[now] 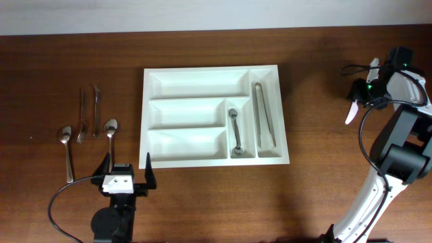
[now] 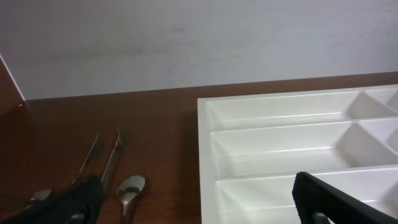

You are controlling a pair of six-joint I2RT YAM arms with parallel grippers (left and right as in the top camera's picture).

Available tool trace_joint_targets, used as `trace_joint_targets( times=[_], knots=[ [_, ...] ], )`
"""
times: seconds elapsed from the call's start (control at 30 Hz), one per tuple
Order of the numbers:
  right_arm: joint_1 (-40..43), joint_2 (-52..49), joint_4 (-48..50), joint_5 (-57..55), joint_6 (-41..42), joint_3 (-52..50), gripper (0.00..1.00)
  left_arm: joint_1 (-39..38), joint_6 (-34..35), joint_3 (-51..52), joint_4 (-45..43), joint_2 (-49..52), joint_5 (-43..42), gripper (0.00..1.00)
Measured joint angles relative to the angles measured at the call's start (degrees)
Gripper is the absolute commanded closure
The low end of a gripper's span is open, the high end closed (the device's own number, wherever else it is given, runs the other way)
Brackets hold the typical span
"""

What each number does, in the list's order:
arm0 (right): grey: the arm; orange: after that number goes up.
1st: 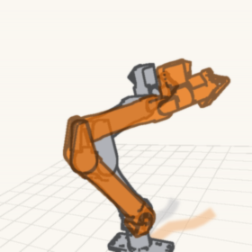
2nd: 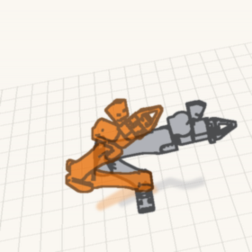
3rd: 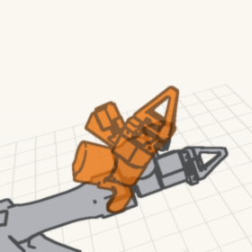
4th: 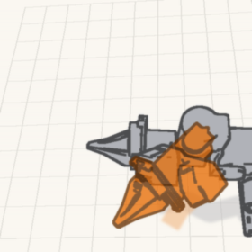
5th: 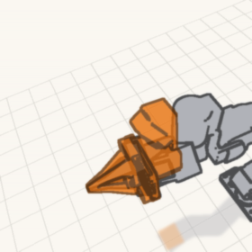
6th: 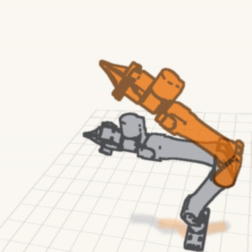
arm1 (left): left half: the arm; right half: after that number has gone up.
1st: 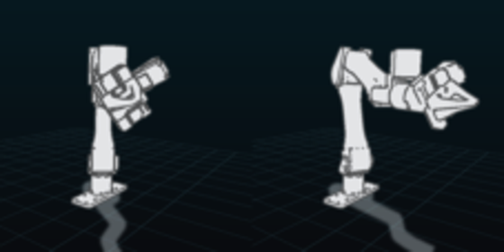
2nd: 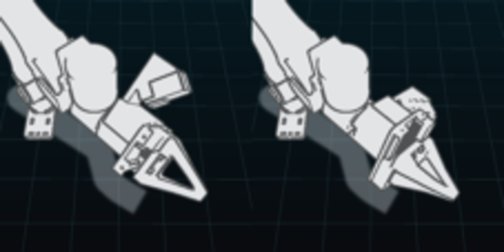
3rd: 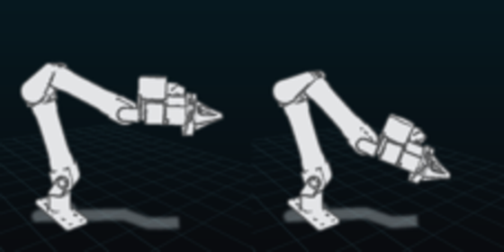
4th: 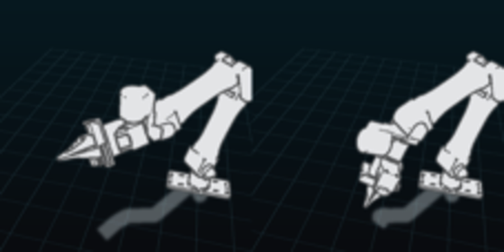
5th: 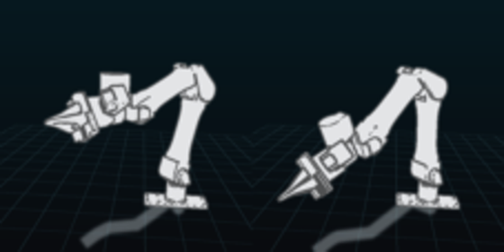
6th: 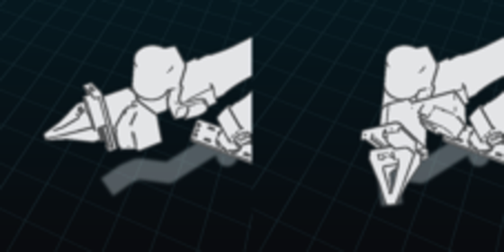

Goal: Pack container
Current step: 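Close the right gripper on the white plastic utensil's handle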

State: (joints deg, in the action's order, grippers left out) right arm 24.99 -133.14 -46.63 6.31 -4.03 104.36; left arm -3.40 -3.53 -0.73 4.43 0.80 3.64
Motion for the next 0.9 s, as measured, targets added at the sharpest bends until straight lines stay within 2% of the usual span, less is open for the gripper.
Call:
trace_joint_targets(
  times=[0.1,0.2,0.47,0.67,0.9],
  knots=[
    [0.0,0.0,-0.1,-0.9,1.4,0.0,0.67,0.0,0.0,0.0,0.0,0.0,0.0,0.01],
    [0.0,0.0,-0.5,-1.4,2.2,0.0,0.75,0.0,0.0,0.0,0.0,0.0,0.0,0.01],
    [0.0,0.0,-1.3,-1.7,2.5,0.0,0.79,0.0,0.0,0.0,0.0,0.0,0.0,0.01],
    [0.0,-0.1,-2.8,-1.8,2.6,0.7,0.88,0.0,0.0,0.0,0.0,0.0,0.0,0.01],
    [0.0,-0.3,-4.7,-1.8,2.5,6.5,0.9,0.0,0.0,0.0,0.0,0.0,0.0,0.01]
  ],
)
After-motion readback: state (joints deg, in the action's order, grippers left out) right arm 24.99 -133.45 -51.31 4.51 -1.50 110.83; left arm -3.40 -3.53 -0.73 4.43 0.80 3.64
